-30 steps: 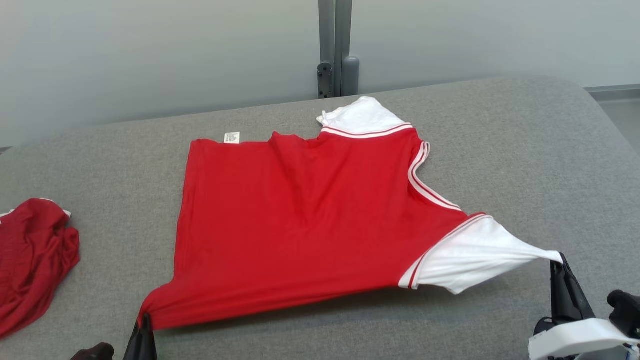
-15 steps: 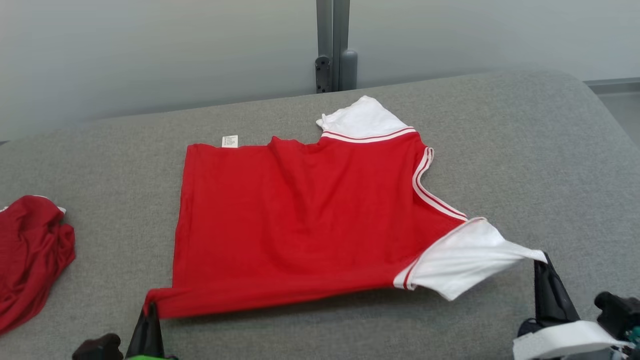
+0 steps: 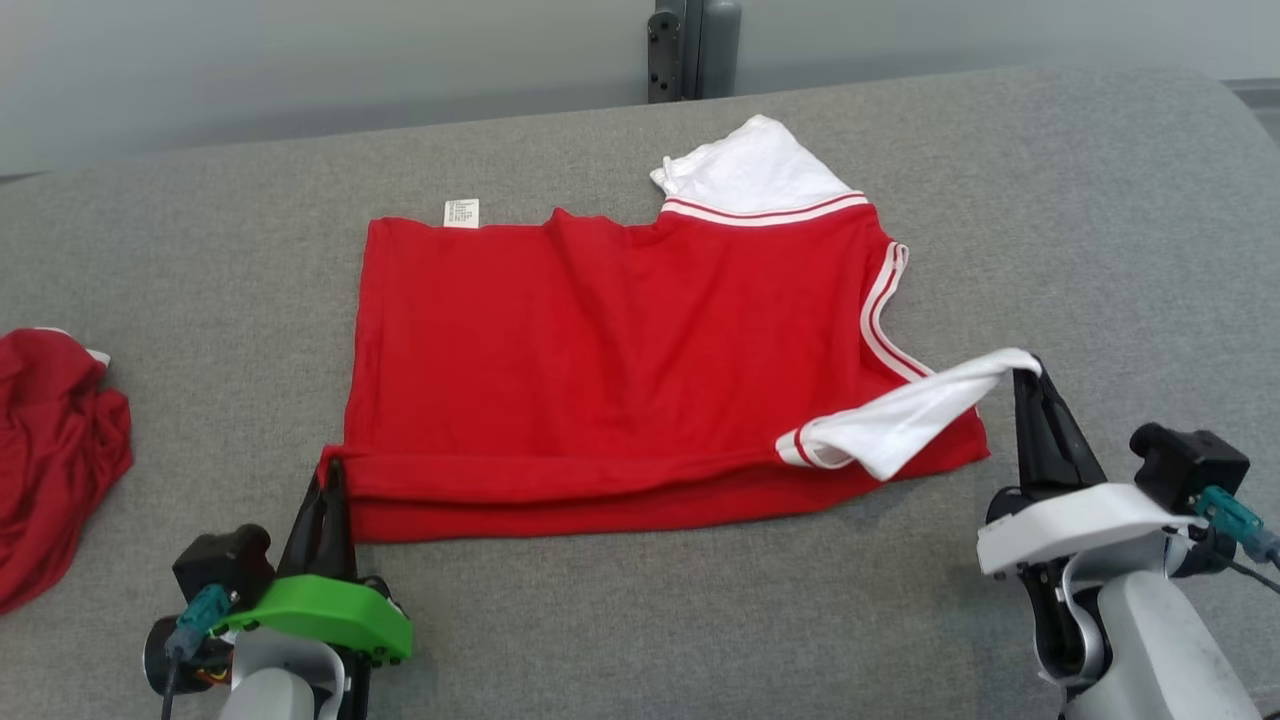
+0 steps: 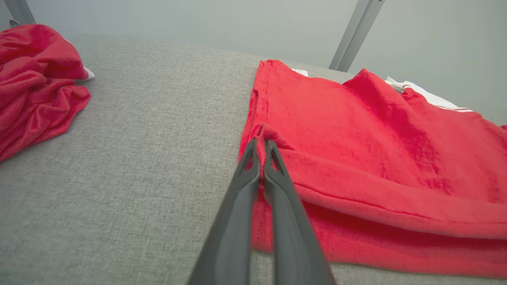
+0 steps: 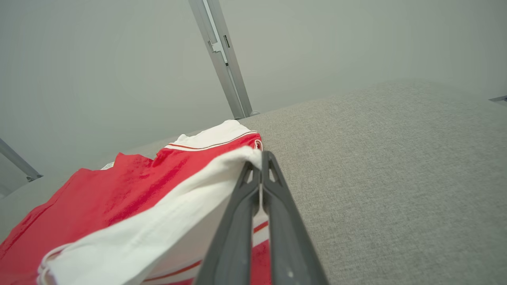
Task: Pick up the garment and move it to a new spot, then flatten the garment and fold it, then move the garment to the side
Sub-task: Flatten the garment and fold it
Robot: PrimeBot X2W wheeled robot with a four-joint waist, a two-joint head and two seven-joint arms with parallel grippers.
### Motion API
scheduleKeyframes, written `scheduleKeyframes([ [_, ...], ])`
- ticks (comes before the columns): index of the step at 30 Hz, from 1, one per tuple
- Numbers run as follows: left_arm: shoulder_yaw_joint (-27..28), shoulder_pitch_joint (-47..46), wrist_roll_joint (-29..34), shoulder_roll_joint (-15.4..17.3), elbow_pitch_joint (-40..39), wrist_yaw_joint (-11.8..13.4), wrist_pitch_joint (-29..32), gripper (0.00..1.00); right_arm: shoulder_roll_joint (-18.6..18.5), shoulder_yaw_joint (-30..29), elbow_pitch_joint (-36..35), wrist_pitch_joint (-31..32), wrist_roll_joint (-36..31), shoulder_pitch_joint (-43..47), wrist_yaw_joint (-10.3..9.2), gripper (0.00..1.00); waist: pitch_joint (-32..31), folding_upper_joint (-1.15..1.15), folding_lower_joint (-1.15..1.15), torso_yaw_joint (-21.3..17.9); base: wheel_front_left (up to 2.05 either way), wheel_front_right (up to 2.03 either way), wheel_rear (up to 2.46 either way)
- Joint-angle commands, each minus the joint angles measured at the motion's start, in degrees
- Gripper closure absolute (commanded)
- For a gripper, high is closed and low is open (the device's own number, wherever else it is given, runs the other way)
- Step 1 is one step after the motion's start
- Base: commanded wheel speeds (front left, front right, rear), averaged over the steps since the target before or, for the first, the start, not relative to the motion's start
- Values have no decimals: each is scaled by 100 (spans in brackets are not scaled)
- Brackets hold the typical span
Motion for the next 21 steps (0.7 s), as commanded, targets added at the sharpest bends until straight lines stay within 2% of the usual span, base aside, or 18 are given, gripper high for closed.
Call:
scheduleKeyframes([
  [1,11,-202,22,40,55,29,0,100,-25,-27,123,-18,-73,-213,-9,100,211,0,0,77,0,0,0],
  [12,53,-1075,8,41,584,163,-1,100,17,-283,993,-18,-345,-1170,-8,100,737,0,0,191,0,0,0],
  [13,69,-1128,11,41,620,186,0,90,28,-289,1049,-18,-386,-1232,-8,100,773,0,0,196,0,0,0],
  [14,79,-1149,-18,40,641,199,0,56,35,-317,1108,-18,-403,-1267,-8,98,793,0,0,198,0,0,0],
  [15,87,-1173,-21,40,629,218,0,0,46,-368,1195,-17,-386,-1311,-9,25,812,0,0,200,0,0,0],
  [16,84,-1184,-29,40,616,239,0,0,59,-406,1209,-18,-381,-1359,-9,0,825,0,0,199,0,0,0],
  [21,28,-904,-134,39,367,282,0,0,93,-459,903,-17,-519,-1201,-8,0,849,0,0,217,0,0,0],
])
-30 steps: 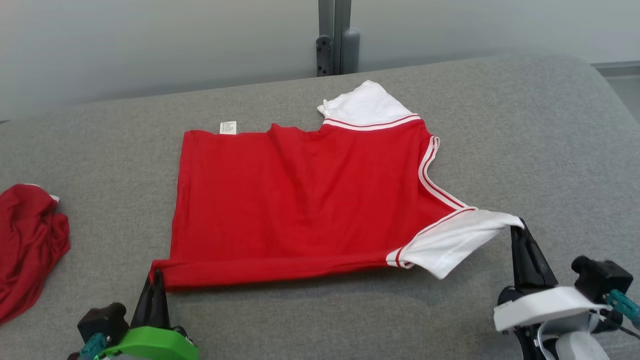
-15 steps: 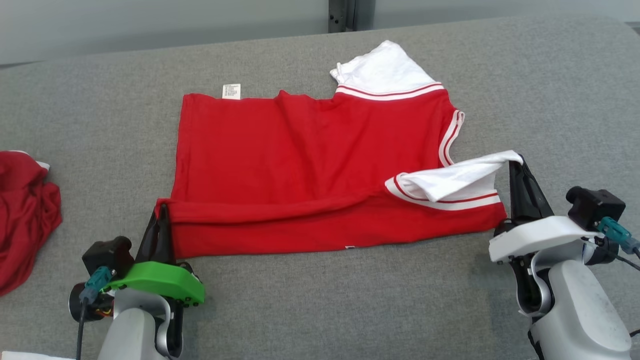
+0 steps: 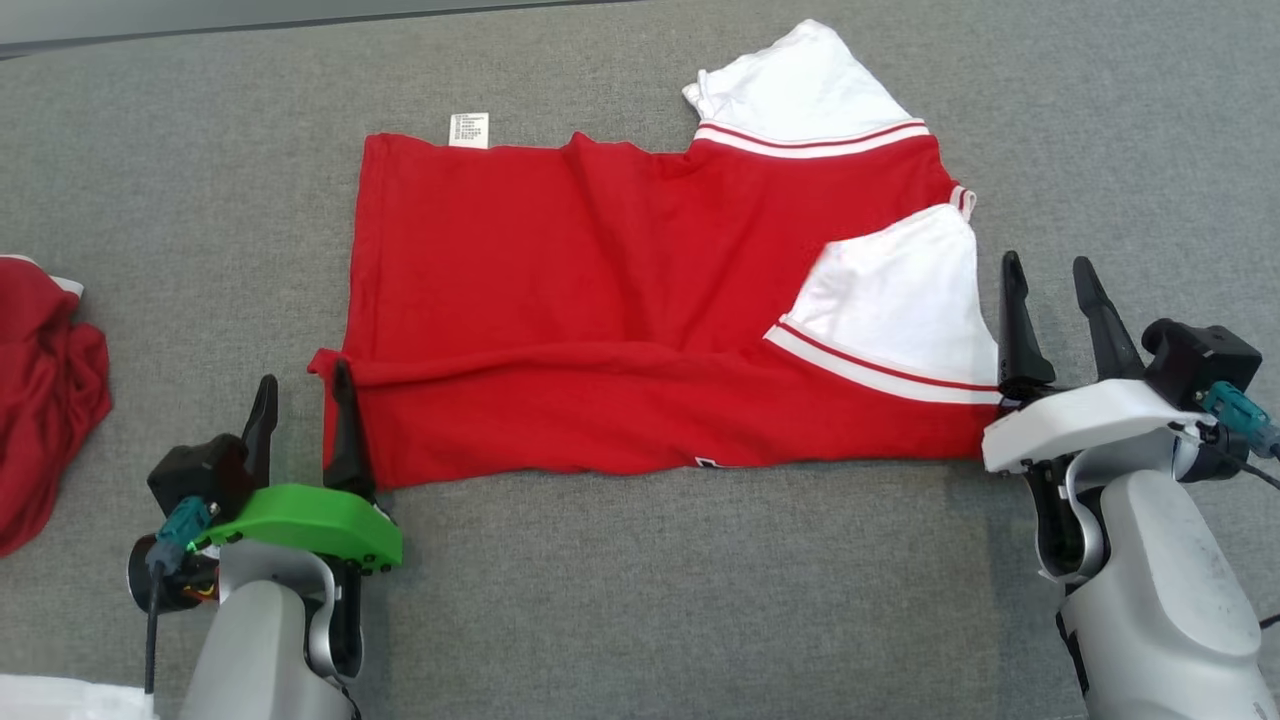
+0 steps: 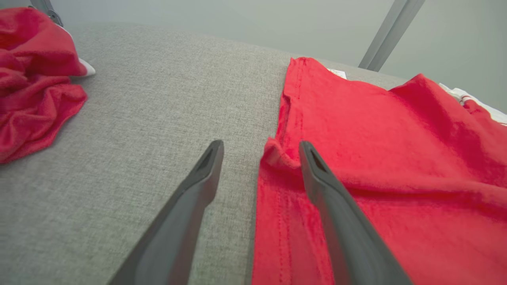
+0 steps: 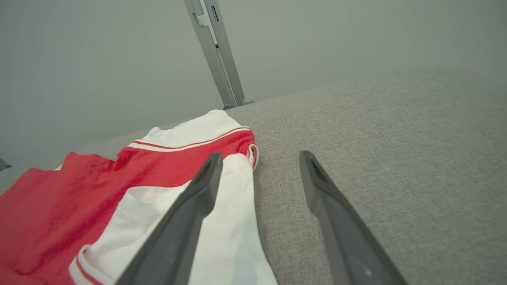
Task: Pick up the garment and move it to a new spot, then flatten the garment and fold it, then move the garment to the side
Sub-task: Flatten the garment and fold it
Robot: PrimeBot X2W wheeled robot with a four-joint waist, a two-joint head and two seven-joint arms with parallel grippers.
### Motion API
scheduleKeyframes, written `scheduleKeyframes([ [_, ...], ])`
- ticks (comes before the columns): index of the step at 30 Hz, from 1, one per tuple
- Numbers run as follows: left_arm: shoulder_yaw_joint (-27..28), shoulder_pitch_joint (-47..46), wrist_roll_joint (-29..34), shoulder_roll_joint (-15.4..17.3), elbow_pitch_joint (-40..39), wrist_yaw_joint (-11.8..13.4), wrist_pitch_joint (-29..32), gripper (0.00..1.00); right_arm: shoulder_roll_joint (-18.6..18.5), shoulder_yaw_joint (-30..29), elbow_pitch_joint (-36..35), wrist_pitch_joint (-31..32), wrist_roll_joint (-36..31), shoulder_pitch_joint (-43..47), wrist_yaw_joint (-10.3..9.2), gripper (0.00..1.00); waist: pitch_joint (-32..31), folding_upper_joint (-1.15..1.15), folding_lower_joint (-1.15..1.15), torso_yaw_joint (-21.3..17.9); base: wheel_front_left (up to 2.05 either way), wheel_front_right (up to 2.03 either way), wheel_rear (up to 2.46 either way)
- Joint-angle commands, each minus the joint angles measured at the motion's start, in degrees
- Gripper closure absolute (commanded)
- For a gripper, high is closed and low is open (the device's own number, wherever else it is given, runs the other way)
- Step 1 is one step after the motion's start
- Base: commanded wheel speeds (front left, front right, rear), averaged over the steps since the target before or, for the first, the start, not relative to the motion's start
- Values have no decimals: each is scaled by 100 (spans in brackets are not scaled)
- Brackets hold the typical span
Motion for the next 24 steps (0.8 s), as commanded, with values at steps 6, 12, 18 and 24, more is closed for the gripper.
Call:
scheduleKeyframes([
  [6,-87,671,-170,37,-329,125,0,0,-19,37,-322,-18,-18,796,-8,0,-83,0,0,-8,0,0,0],
  [12,-117,923,-174,36,-345,180,0,0,-47,102,-178,-18,109,1291,-8,0,-115,0,0,-40,0,0,0],
  [18,-130,760,-113,36,-253,160,0,0,-161,533,431,-1,149,1122,-8,0,-72,0,0,-22,0,0,0],
  [24,-232,634,-191,33,210,101,12,0,-340,842,658,17,260,963,-9,100,-53,0,0,-13,0,0,0],
])
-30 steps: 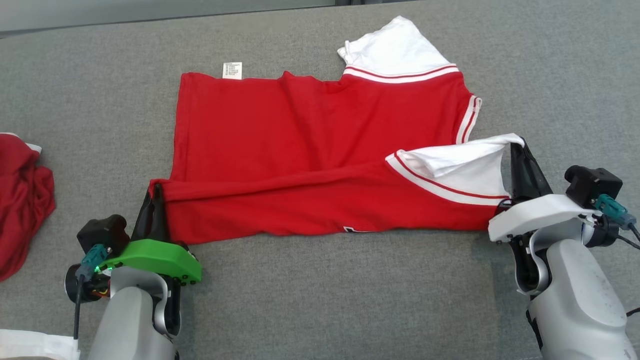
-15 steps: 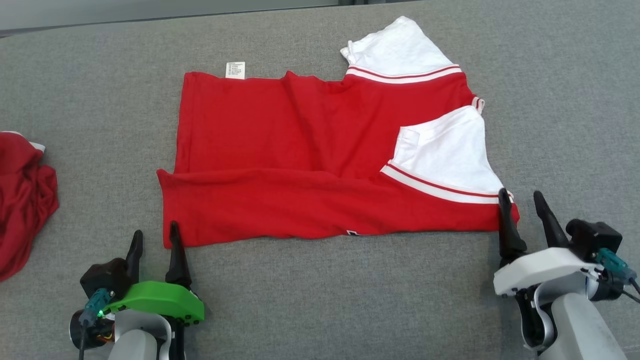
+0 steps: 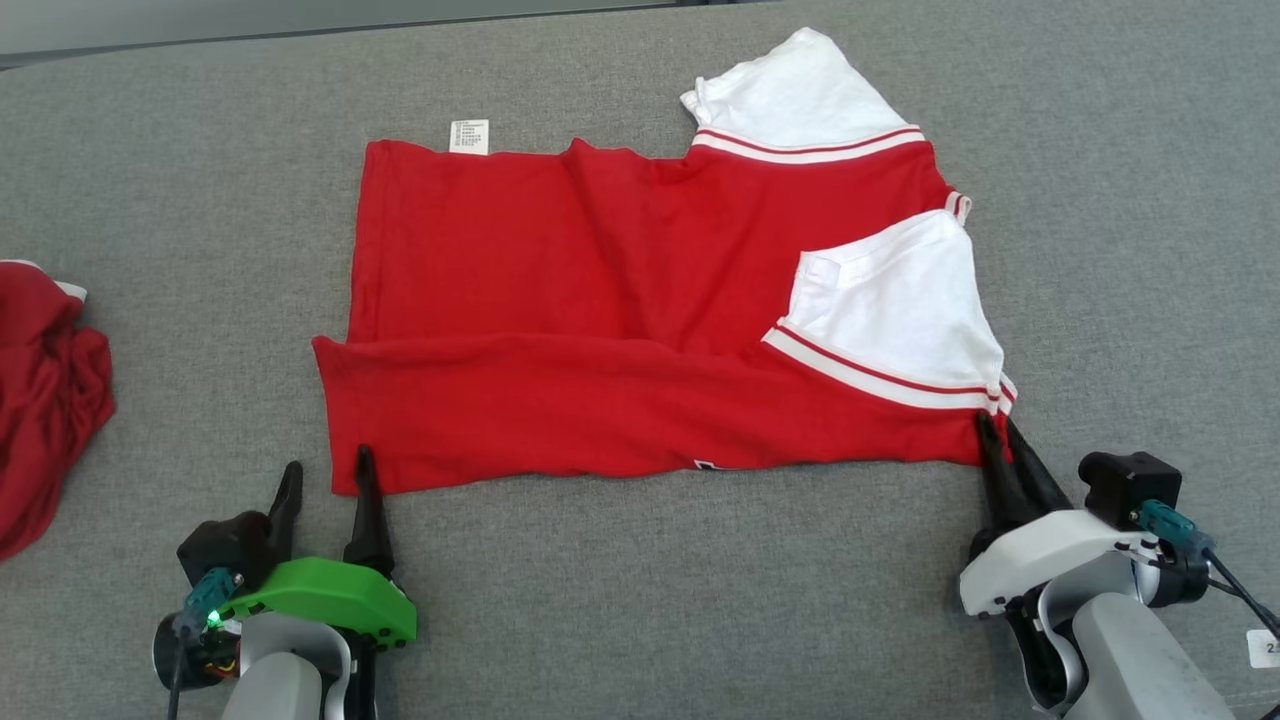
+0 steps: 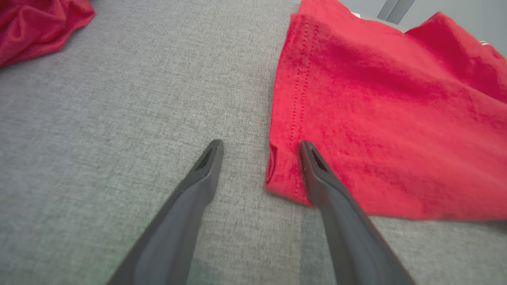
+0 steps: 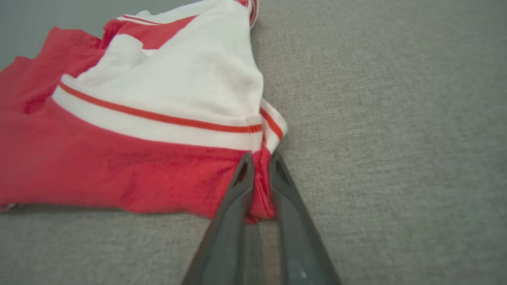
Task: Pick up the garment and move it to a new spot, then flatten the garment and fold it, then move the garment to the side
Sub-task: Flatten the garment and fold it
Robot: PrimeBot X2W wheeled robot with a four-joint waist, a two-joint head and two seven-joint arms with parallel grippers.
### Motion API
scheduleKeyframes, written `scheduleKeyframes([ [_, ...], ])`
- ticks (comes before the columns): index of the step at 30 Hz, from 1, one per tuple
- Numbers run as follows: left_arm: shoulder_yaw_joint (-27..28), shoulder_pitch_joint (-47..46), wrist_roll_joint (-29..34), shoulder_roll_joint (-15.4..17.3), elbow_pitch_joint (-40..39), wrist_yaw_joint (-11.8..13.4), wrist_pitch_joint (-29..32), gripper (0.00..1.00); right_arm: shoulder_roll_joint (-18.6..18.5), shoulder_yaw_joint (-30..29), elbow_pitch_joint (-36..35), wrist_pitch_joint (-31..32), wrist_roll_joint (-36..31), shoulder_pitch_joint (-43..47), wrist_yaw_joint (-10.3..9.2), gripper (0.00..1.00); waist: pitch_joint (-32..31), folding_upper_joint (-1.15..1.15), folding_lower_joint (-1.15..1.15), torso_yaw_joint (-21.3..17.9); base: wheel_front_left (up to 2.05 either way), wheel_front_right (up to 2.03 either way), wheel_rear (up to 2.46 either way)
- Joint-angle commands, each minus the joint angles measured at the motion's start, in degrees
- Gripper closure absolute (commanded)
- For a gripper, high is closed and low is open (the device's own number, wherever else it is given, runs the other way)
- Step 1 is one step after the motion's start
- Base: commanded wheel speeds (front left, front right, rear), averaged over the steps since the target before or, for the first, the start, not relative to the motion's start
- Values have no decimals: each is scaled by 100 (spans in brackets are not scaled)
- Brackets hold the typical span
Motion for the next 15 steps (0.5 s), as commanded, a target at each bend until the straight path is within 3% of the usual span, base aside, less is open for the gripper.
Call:
scheduleKeyframes([
  [1,-34,-39,-8,28,206,-34,28,0,-34,11,65,60,57,5,-12,100,-6,0,0,-11,0,0,0],
  [5,-91,-112,-192,17,516,-186,50,3,-73,-28,-34,40,97,-29,-12,100,-42,0,0,-38,0,0,0],
  [7,-191,-137,-258,2,657,-271,62,62,-89,-44,-56,40,102,-24,-12,100,-77,0,0,-45,0,0,0],
  [8,-237,-147,-283,-9,696,-306,63,100,-88,-45,-61,40,104,-21,-12,100,-93,0,0,-49,0,0,0],
  [15,-525,-29,-398,7,745,-462,39,100,-81,-217,-82,38,106,110,-12,100,-410,0,0,-22,0,0,0],
])
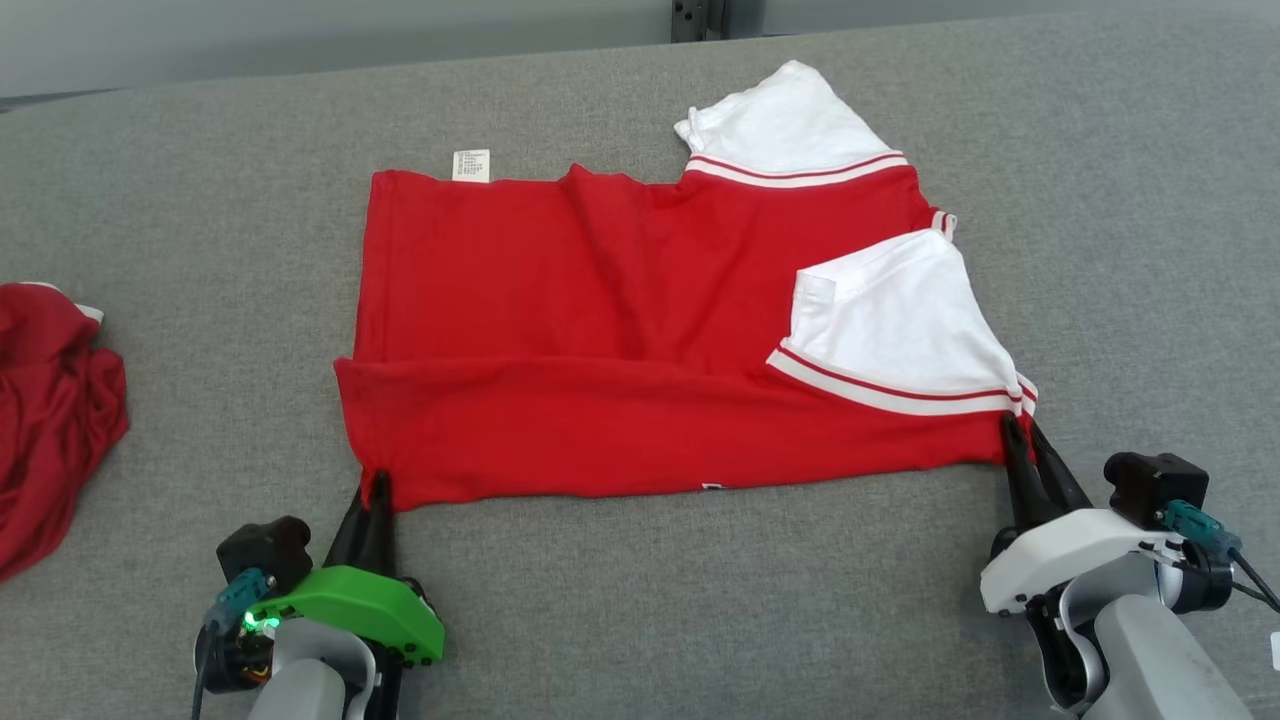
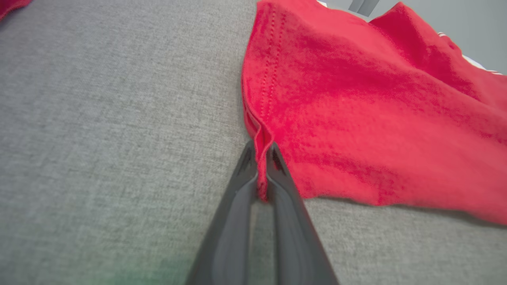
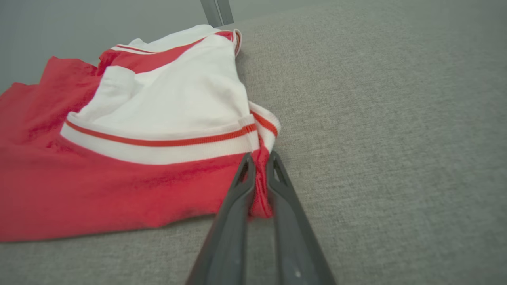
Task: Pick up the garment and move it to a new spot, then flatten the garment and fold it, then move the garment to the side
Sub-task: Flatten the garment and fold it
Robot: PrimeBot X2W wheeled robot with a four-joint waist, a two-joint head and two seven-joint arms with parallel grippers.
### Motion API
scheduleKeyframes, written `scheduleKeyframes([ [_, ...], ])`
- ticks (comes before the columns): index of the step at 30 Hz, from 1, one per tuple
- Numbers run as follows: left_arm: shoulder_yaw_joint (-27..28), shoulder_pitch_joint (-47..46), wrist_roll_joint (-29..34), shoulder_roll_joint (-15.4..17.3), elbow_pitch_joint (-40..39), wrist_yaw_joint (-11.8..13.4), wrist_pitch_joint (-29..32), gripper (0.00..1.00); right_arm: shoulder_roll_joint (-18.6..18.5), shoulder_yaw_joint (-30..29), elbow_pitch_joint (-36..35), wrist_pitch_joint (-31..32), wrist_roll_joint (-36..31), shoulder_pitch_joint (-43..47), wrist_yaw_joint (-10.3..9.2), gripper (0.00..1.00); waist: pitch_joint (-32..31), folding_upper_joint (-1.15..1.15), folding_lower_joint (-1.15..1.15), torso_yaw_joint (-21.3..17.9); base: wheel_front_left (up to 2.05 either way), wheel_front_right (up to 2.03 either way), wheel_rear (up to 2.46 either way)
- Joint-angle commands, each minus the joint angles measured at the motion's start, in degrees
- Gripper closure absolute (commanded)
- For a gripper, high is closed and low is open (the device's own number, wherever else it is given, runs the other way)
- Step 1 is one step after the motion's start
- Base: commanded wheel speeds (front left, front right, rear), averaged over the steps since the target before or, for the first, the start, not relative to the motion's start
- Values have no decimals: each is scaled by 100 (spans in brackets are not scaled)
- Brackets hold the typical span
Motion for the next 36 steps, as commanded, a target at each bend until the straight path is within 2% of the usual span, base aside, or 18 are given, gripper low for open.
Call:
scheduleKeyframes([
  [1,-41,206,39,-19,45,-38,50,100,-47,-40,19,10,26,105,-12,100,-189,0,0,36,0,0,0],
  [9,186,530,178,4,-123,-41,34,100,-149,-102,142,9,108,313,-12,100,-707,0,0,136,0,0,0],
  [16,332,1129,233,9,-81,27,32,100,-158,-14,224,5,254,861,-12,100,-1273,0,0,187,0,0,0],
  [26,401,1718,78,15,-288,142,31,100,-254,108,233,4,517,1377,-13,100,-1424,0,0,140,0,0,0],
  [27,390,1714,53,16,-320,132,31,86,-251,68,225,4,526,1381,-13,100,-1412,0,0,141,0,0,0],
  [28,378,1687,-19,16,-403,99,30,52,-246,48,210,4,526,1389,-14,64,-1395,0,0,148,0,0,0],
  [29,351,1663,-60,15,-467,76,30,0,-250,40,158,4,489,1367,-13,0,-1364,0,0,153,0,0,0],
  [36,249,1291,27,3,-984,57,30,0,-136,-241,-226,4,214,954,-11,0,-1060,0,0,206,0,0,0],
])
